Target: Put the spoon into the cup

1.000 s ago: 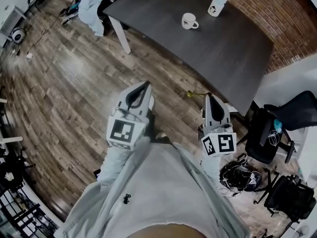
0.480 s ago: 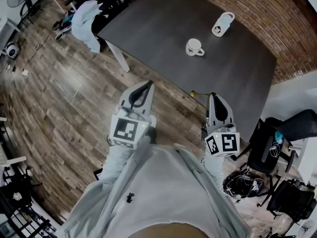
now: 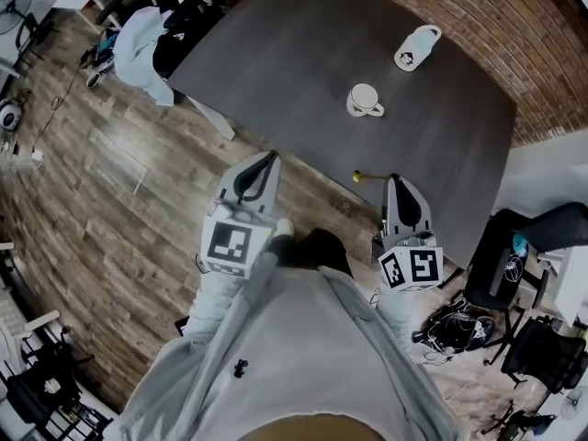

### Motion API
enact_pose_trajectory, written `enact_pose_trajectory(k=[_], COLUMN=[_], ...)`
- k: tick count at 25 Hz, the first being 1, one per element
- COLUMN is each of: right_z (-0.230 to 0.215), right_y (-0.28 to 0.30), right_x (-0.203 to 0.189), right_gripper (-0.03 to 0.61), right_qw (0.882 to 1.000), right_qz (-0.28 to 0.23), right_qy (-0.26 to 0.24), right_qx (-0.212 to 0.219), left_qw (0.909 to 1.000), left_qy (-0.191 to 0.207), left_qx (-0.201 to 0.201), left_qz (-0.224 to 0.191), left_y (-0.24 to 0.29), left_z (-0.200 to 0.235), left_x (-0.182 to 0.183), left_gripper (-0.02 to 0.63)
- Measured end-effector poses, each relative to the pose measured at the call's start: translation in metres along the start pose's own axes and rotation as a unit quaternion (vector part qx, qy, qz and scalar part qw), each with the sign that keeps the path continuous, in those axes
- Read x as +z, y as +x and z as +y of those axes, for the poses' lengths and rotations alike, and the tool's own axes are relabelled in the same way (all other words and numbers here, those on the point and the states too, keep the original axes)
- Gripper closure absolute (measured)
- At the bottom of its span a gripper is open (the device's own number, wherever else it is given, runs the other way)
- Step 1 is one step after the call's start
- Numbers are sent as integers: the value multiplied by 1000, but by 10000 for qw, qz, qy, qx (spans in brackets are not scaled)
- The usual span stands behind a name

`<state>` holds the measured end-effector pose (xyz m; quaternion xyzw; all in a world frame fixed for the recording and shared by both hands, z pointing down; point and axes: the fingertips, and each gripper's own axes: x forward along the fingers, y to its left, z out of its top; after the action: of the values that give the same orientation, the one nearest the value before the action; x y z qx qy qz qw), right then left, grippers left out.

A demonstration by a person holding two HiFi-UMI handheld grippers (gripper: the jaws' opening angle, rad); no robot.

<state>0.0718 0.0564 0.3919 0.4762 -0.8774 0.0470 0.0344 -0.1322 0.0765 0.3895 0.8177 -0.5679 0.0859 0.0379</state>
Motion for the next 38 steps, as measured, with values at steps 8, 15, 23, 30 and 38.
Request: enact_pose_trajectory(k=[8, 15, 23, 30, 38], right_z=[-32, -82, -147, -164, -166], right_y=[36, 89, 139, 158, 166], right_x=[-11, 3, 32, 37, 44], right_gripper=[558, 558, 558, 558, 558], right_qw=[9997, 9999, 9999, 9997, 9996], right_qz=[211, 101, -131, -188, -217], right_qy=[101, 58, -2, 109, 137], right_qx=[-81, -31, 43, 146, 80], left_qw=[9995, 9996, 9995, 9997, 9994], left_qy=[-102, -60, 136, 158, 172], left_qx=[-200, -248, -252, -209, -301], left_qz=[236, 127, -92, -25, -35], left_y=[55, 131, 213, 238, 252], left_z=[5, 13, 14, 12, 20], left_x=[-13, 8, 47, 53, 59], left_gripper=[594, 594, 594, 594, 594])
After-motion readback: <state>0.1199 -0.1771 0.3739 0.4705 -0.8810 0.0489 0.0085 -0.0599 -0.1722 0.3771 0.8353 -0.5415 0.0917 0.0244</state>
